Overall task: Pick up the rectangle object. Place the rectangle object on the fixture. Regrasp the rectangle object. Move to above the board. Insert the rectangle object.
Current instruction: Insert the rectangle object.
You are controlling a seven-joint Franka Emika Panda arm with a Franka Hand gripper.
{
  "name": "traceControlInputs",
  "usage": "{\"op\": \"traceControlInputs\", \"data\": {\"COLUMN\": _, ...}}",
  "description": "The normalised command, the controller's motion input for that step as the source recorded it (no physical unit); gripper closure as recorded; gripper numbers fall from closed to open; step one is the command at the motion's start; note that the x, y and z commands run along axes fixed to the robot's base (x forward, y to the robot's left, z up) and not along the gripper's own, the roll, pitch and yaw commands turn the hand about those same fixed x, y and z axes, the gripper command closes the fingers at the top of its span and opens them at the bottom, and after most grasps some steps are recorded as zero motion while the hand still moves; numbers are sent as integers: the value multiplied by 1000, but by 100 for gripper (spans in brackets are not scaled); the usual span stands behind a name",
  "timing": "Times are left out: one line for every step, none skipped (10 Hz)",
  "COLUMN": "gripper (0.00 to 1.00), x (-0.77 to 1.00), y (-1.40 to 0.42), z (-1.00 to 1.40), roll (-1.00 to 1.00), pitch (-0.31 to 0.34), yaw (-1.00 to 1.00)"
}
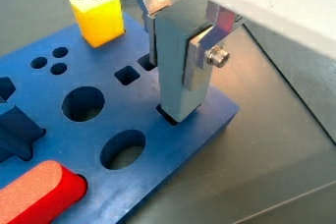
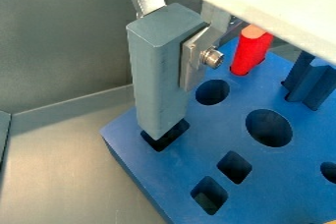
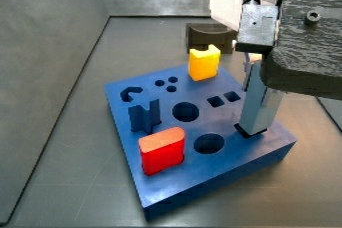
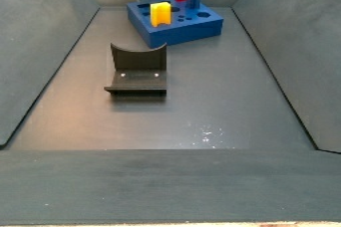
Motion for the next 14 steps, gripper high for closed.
{"op": "traceControlInputs", "data": {"gripper": 100, "x": 0, "y": 0, "z": 0, "roll": 0, "pitch": 23, "yaw": 0}}
{"op": "traceControlInputs", "data": {"gripper": 100, "x": 0, "y": 0, "z": -63, "roll": 9, "pitch": 0, "yaw": 0}}
{"op": "traceControlInputs", "data": {"gripper": 100, "x": 0, "y": -60, "z": -406, "roll": 103, "pitch": 0, "yaw": 0}}
{"op": "traceControlInputs", "data": {"gripper": 100, "x": 0, "y": -100, "z": -557, "roll": 200, "pitch": 3, "yaw": 0}}
{"op": "traceControlInputs", "data": {"gripper": 100, "x": 20, "y": -69, "z": -311, "roll": 166, "pitch": 80, "yaw": 0}}
{"op": "traceControlInputs", "data": {"gripper": 100, "x": 0, "y": 60, "z": 0, "roll": 0, "pitch": 0, "yaw": 0}}
{"op": "traceControlInputs", "data": {"gripper": 100, "x": 77, "y": 251, "z": 131, "roll": -31, "pitch": 9, "yaw": 0}}
{"op": "traceControlInputs", "data": {"gripper": 100, "x": 71, "y": 6, "z": 60, "roll": 0, "pitch": 9, "yaw": 0}}
{"op": "traceControlInputs", "data": {"gripper": 100, "x": 43, "y": 0, "z": 0, "roll": 0, "pitch": 14, "yaw": 0}}
{"op": "traceControlInputs", "data": {"gripper": 100, "x": 49, "y": 0, "z": 0, "roll": 103, "pitch": 37, "yaw": -57}}
{"op": "traceControlInputs", "data": {"gripper": 100, "x": 134, "y": -240, "z": -131, "roll": 480, "pitch": 211, "yaw": -194}}
{"op": "traceControlInputs", "data": {"gripper": 100, "x": 37, "y": -126, "z": -231, "roll": 500, "pitch": 446, "yaw": -511}}
{"op": "traceControlInputs", "data": {"gripper": 100, "x": 251, "y": -114, "z": -3, "roll": 240, "pitch": 409, "yaw": -366}}
{"op": "traceControlInputs", "data": {"gripper": 100, "x": 57, "y": 0, "z": -26, "roll": 0, "pitch": 103, "yaw": 0}}
